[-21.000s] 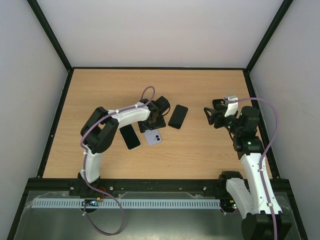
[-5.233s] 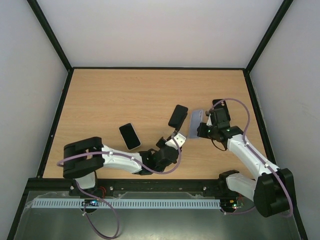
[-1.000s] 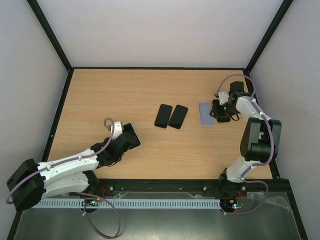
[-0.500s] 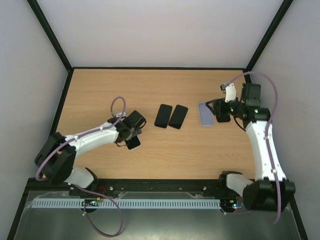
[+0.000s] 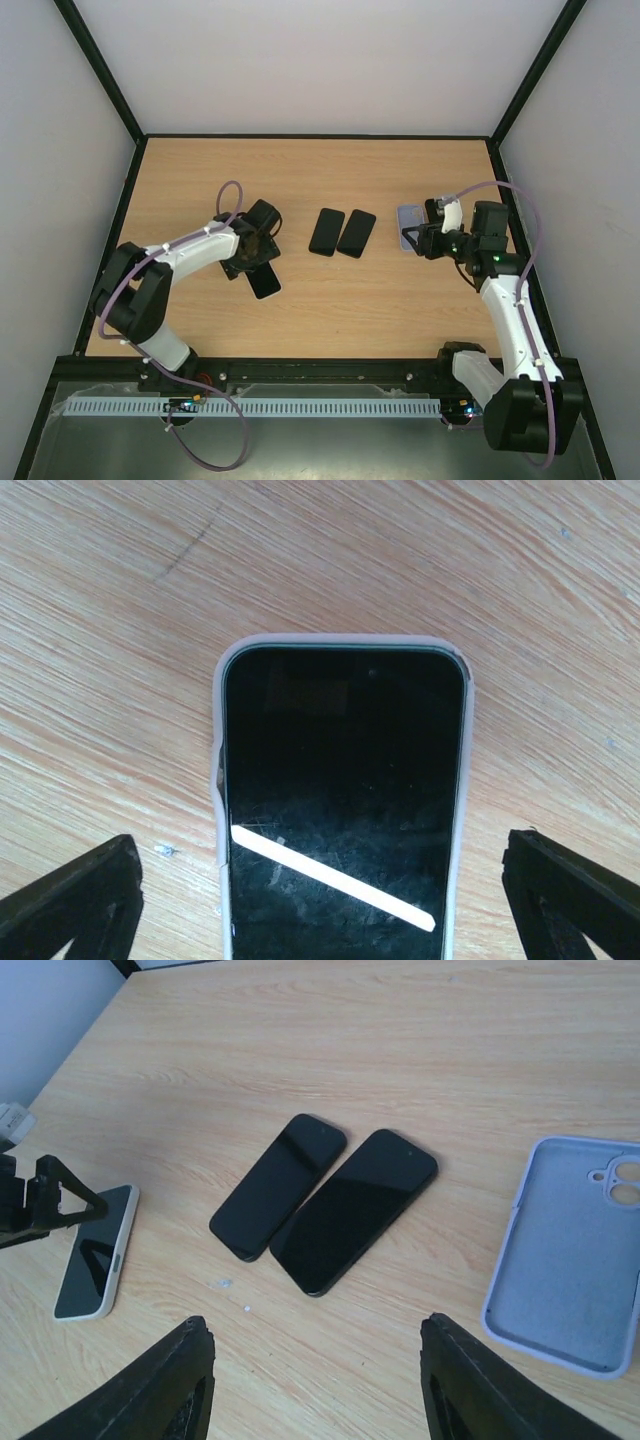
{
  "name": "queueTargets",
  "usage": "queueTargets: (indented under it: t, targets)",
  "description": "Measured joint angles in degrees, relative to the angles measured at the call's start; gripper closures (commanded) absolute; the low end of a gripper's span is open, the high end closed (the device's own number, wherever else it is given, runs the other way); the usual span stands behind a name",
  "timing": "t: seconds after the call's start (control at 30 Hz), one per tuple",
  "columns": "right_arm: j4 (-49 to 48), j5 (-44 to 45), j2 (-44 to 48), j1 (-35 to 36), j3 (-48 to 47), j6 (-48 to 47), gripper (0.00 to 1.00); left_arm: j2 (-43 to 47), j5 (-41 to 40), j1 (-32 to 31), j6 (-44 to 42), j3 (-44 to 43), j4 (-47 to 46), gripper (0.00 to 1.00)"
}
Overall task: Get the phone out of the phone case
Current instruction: Pick up the phone at the center of the board.
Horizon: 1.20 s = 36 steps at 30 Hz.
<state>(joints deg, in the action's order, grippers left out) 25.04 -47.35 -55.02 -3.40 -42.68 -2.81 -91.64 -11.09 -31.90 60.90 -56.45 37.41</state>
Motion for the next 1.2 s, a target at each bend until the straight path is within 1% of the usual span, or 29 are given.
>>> queueTargets:
  t: [0.13,0.33,0.6,0.77,0.93,1.03,1.1,1.2]
  targets:
    - [-1.38,0.61,-0.11,0.0,0.0,-0.59,0.44,-1.22,2.01,1.68,-2.49,-1.33,0.09,0.0]
    - [-1.46,1.27,-0.66,0.0,0.0,-0.83,0.44,-3.08,5.92,3.91,-7.39,-2.21,-0.92,0.05]
    - [-1.73,1.73,-0.87,0.0,0.0,-0.85,0.44,-6.91,8.2,4.24,-9.11,-2.73,-1.09,0.08]
    - [-1.79,2.16,-0.9,0.0,0.0,-0.85,0.44,-9.38,8.72,4.26,-9.77,-3.5,-0.81,0.14]
    - [-1.79,2.25,-1.18,0.0,0.0,-0.85,0.44,-10.38,9.14,4.33,-9.53,-4.59,0.2,0.22]
    - [-1.79,2.29,-1.2,0.0,0.0,-0.85,0.44,-10.4,9.44,4.35,-9.11,-4.68,0.26,0.3]
    - [-1.79,2.32,-1.2,0.0,0.0,-0.85,0.44,-10.36,9.7,4.35,-8.96,-4.68,0.24,0.38]
    - [-1.79,2.34,-1.2,0.0,0.0,-0.85,0.44,-10.12,9.92,4.33,-8.94,-4.63,0.24,0.43]
